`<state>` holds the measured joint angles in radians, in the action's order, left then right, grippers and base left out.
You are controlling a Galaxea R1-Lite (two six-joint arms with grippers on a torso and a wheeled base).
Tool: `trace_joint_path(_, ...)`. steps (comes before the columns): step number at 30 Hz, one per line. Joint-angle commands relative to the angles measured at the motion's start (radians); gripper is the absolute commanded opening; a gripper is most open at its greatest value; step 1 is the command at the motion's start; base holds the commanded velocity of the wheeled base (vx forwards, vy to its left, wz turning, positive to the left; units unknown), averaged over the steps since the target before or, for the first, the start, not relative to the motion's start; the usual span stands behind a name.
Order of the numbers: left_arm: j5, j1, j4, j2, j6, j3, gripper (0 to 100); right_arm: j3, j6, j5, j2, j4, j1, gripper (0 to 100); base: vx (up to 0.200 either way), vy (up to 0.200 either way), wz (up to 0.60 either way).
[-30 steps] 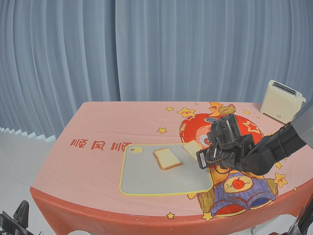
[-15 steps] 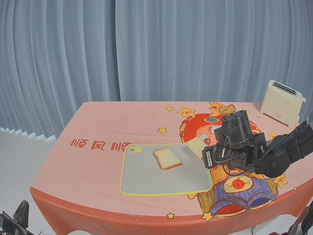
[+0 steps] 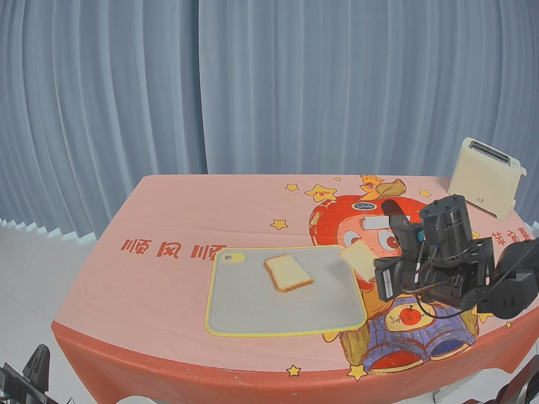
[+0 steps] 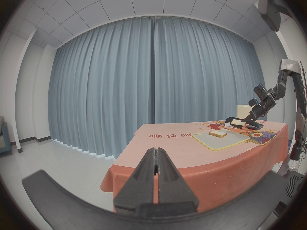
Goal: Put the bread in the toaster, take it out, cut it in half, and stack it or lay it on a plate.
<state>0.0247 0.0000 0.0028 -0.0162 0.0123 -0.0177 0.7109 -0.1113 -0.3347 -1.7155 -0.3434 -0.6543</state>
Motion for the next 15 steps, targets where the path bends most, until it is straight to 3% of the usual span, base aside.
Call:
trace_joint_path(1, 0.0, 0.0, 0.0, 0.009, 0.0, 0.016, 0, -0.045, -0.002, 0.0, 0.07, -0.003, 0.001, 0, 0.0, 0.0, 0.0)
trace_joint_path(15, 0.0, 0.0, 0.0, 0.009, 0.0, 0.016, 0, -0.2, -0.01, 0.016, 0.251, -0.003, 0.004, 0, 0.0, 0.0, 0.0)
